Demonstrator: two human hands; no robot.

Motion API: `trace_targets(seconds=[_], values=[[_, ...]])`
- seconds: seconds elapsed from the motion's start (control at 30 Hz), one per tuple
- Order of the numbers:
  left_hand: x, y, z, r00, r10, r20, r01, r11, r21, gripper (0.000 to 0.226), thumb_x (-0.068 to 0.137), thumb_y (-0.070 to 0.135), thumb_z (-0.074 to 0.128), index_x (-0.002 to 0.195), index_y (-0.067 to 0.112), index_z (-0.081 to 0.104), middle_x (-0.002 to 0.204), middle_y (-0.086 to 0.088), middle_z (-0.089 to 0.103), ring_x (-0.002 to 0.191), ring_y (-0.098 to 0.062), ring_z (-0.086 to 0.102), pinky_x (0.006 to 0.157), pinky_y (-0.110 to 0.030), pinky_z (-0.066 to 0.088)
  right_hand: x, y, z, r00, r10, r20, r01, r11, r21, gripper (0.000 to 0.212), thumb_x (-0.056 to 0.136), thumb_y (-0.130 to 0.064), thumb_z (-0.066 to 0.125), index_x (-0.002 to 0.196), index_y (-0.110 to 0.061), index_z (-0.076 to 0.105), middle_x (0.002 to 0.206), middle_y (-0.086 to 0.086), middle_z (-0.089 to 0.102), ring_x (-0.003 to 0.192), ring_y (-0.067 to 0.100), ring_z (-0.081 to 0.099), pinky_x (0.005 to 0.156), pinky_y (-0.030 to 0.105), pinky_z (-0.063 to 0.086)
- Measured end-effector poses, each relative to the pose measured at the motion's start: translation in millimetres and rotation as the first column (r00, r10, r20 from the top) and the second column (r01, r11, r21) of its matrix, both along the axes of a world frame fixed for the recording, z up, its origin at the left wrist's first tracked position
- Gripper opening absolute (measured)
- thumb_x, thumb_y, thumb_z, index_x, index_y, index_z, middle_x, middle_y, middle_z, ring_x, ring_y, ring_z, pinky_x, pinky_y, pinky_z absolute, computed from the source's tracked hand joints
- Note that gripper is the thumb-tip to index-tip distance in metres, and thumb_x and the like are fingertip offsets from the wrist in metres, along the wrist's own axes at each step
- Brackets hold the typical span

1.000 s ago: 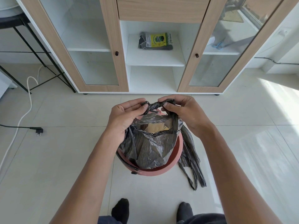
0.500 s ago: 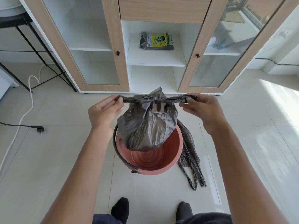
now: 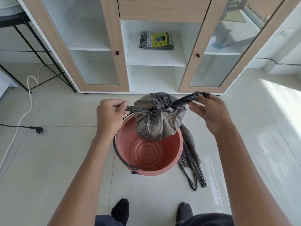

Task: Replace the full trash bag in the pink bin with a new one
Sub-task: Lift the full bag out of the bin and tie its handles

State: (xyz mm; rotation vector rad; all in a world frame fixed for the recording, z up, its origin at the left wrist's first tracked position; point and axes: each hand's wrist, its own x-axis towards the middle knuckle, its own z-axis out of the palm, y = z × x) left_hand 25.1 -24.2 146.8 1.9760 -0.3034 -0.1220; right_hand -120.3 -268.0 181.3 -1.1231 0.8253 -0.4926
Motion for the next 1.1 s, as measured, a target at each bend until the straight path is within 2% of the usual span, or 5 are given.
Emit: trace_targets(seconds=[0.2, 0.4, 0.7, 0.8, 1.1], values=[[-4, -3, 3, 0.997, -0.075, -0.009, 0.074, 0.940, 0.333, 0.023, 0.100, 0.032, 0.049, 0.085, 0.015, 0.057, 0.055, -0.003, 0.067, 0.044, -0.015, 0.066, 0.061, -0.038, 0.059, 5, 5, -2, 0.999, 0.045, 0.023, -0.048, 0.987, 0.150, 0.024, 0.104, -0.006, 0.039, 0.090, -0.016, 0.055, 0.087, 0.006, 0.075, 0.054, 0.013, 0.056, 0.048, 0.022, 0.046], [-1, 6, 17, 0.999, -0.031, -0.031, 0.041, 0.917, 0.397, 0.034, 0.101, 0.035, 0.043, 0.074, 0.017, 0.049, 0.055, -0.003, 0.064, 0.042, -0.019, 0.064, 0.057, -0.038, 0.057, 2, 7, -13, 0.999, 0.018, -0.040, -0.009, 0.976, 0.219, 0.029, 0.104, -0.004, 0.030, 0.086, -0.018, 0.049, 0.064, 0.000, 0.040, 0.043, 0.009, 0.029, 0.042, 0.019, 0.033], [-8, 28, 25, 0.968, 0.231, -0.097, -0.196, 0.940, 0.279, 0.031, 0.102, 0.027, 0.045, 0.077, 0.009, 0.049, 0.053, -0.008, 0.062, 0.048, -0.026, 0.068, 0.061, -0.031, 0.053, -13, 15, -20, 0.973, -0.060, -0.224, 0.089, 0.989, 0.121, 0.031, 0.102, -0.002, 0.026, 0.083, -0.015, 0.048, 0.062, 0.003, 0.037, 0.034, 0.007, 0.027, 0.038, 0.020, 0.032], [-19, 29, 25, 0.979, 0.174, -0.109, -0.154, 0.973, 0.174, 0.033, 0.101, 0.028, 0.046, 0.083, 0.003, 0.055, 0.057, -0.008, 0.062, 0.046, -0.024, 0.065, 0.062, -0.043, 0.060, -18, 18, -24, 0.957, -0.119, -0.266, 0.115, 0.993, -0.028, 0.026, 0.102, -0.004, 0.029, 0.091, -0.014, 0.050, 0.065, 0.003, 0.045, 0.042, 0.010, 0.034, 0.041, 0.022, 0.037], [-27, 38, 57, 0.989, 0.092, -0.114, -0.113, 0.975, -0.193, 0.024, 0.101, 0.033, 0.049, 0.084, 0.016, 0.053, 0.081, -0.011, 0.074, 0.069, -0.021, 0.075, 0.062, -0.037, 0.061, -9, 53, 5, 0.987, 0.145, -0.071, -0.155, 0.973, -0.168, 0.024, 0.105, -0.013, 0.043, 0.096, -0.012, 0.066, 0.077, 0.008, 0.064, 0.060, 0.015, 0.059, 0.073, 0.033, 0.056]])
